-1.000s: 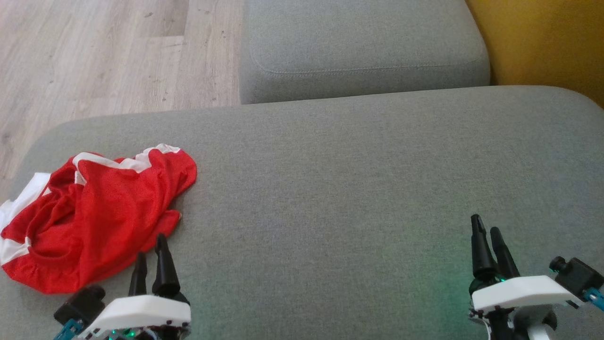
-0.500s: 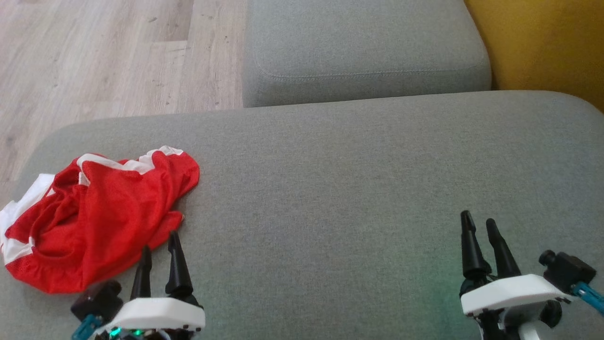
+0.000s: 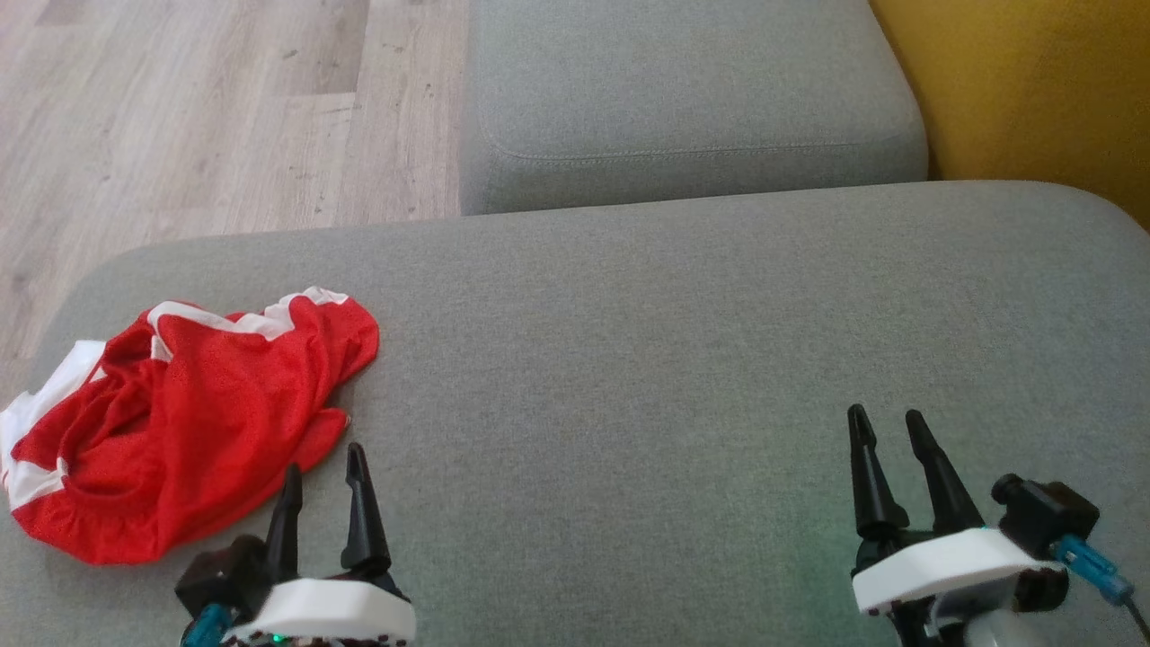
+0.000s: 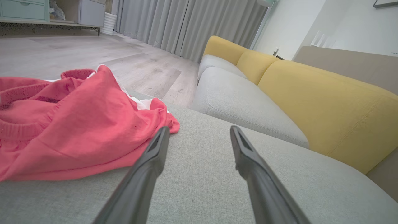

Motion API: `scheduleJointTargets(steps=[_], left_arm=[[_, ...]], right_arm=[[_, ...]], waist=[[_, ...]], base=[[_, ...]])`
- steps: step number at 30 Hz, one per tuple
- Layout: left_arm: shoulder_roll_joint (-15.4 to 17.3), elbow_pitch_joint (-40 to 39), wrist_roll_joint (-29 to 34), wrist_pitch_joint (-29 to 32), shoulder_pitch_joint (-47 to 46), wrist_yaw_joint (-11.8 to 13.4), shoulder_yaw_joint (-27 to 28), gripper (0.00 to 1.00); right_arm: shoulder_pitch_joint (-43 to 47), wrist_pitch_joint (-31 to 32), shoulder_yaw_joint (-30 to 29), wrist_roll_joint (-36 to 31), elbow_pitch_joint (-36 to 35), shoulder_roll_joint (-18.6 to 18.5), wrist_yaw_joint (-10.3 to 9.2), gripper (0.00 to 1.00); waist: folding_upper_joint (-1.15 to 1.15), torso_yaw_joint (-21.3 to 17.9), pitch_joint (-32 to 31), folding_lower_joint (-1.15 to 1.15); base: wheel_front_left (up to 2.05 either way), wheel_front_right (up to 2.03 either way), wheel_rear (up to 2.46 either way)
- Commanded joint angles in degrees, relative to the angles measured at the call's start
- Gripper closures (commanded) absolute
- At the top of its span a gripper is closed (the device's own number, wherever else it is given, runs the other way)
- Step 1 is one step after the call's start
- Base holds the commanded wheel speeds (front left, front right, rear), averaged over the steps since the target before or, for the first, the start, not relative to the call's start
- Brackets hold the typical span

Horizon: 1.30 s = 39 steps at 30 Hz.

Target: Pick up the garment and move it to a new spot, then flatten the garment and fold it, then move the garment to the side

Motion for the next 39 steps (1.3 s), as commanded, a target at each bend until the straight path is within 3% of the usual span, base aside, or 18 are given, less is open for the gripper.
scheduleJointTargets(steps=[1, 29, 39], left_arm=[[0.48, -2.15, 2.05, -0.81, -1.31, 0.56, 0.72, 0.00], [0.60, -1.29, 22.06, -5.74, 0.10, 3.64, -1.92, 0.00], [0.61, -0.10, 23.65, -6.34, 0.43, 3.69, -1.86, 0.00]], right_arm=[[-0.96, -1.00, 1.41, -2.06, -2.22, -0.50, -0.03, 0.00], [0.33, -5.90, 3.17, -20.76, -1.07, -0.66, -0.04, 0.00], [0.79, -6.49, 3.00, -22.89, -0.44, -0.68, -0.04, 0.00]], waist=[[0.00, 0.02, -0.11, 0.00], [0.00, -0.07, -1.71, 0.00], [0.00, 0.08, -2.35, 0.00]], base=[[0.00, 0.00, 0.00], [0.00, 0.00, 0.00], [0.00, 0.00, 0.00]])
